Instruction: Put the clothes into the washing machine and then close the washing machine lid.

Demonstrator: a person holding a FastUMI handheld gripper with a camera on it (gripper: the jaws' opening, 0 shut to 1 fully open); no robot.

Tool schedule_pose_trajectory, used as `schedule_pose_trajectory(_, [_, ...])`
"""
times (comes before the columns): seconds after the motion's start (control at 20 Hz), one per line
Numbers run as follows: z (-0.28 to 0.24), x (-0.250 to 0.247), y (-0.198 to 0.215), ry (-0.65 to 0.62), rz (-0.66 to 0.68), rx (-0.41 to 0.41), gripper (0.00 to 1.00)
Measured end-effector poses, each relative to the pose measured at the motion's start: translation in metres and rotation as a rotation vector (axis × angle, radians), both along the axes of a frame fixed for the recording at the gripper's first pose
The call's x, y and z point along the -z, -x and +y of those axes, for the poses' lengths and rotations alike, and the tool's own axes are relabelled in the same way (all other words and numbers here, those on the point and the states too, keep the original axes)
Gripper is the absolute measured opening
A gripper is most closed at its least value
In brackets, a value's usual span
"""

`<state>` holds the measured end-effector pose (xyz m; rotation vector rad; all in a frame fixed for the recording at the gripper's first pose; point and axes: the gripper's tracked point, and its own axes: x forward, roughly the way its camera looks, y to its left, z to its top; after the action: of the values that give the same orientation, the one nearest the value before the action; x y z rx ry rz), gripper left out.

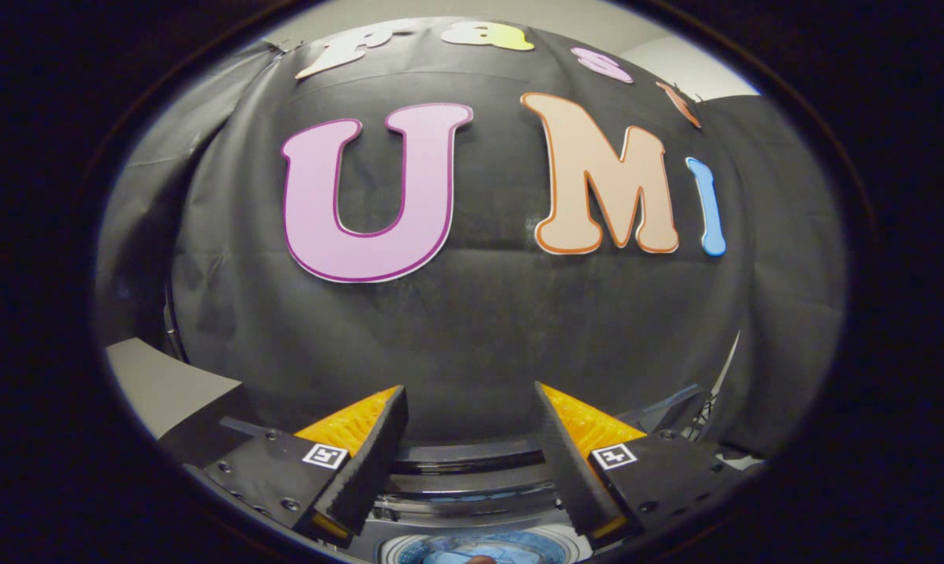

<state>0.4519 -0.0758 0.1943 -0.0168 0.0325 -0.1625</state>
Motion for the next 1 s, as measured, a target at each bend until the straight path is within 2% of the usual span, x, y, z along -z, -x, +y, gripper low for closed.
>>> schedule_pose_trajectory(0.25, [0.001, 0.001, 0.010, -0.007, -0.011, -0.024, 0.97])
schedule_pose_trajectory(0.5, [0.004, 0.000, 0.020, -0.015, -0.019, -0.013, 0.97])
schedule_pose_trajectory(0.85, [0.008, -0.009, 0.028, -0.120, -0.073, -0.012, 0.96])
schedule_pose_trajectory(0.9, [0.004, -0.004, 0.024, -0.121, -0.049, 0.011, 0.96])
schedule_pose_trajectory(1.0, [-0.006, 0.072, 0.024, -0.081, 0.219, 0.063, 0.96])
